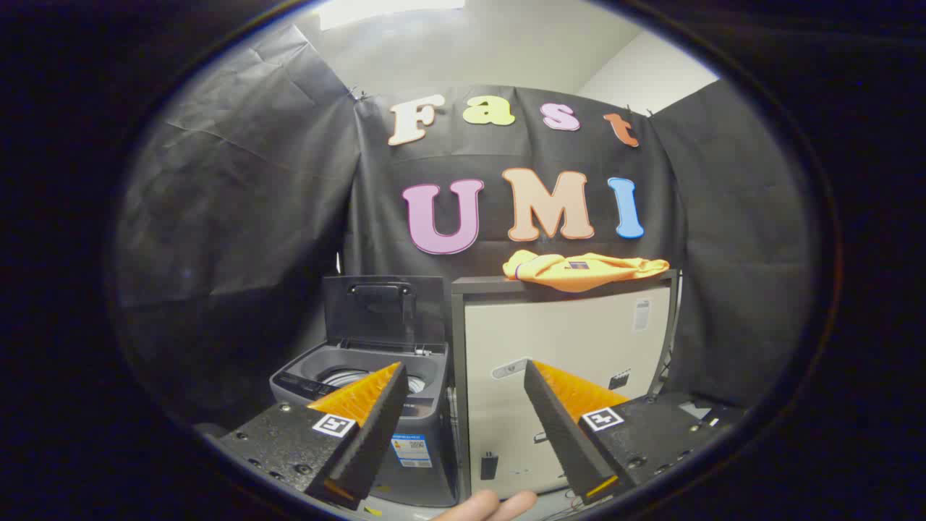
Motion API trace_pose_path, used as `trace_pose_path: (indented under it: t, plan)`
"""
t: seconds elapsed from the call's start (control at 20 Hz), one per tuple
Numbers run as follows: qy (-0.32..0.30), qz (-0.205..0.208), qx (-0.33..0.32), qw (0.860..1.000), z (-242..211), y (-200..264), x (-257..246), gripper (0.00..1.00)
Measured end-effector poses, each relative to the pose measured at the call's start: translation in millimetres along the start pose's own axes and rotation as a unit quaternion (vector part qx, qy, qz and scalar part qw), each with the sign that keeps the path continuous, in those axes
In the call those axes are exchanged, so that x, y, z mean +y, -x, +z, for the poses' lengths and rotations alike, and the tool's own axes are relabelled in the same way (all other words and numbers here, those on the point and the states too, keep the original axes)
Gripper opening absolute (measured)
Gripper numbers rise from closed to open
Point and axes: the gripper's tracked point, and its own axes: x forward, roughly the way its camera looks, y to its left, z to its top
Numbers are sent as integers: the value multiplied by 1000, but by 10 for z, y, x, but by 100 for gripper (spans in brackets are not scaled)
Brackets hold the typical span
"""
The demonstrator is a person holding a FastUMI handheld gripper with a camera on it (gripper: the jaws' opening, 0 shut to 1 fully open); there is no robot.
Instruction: Put the clothes into the washing machine and then close the washing machine lid.
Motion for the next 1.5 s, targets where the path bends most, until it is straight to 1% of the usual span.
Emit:
trace_pose_path:
  t: [0.3,0.55,0.65,0.8,1.1,1.3,1.5]
  plan:
    - [-4,-14,7,1000,24,3,-70,98]
    - [-4,-36,5,999,170,28,-196,98]
    - [-2,-50,14,999,157,21,-289,98]
    - [3,-48,27,998,152,-11,-308,98]
    - [-14,-70,29,997,235,-175,-417,98]
    - [-5,-76,29,997,459,-434,-446,98]
    - [6,-73,13,997,958,-809,-427,98]
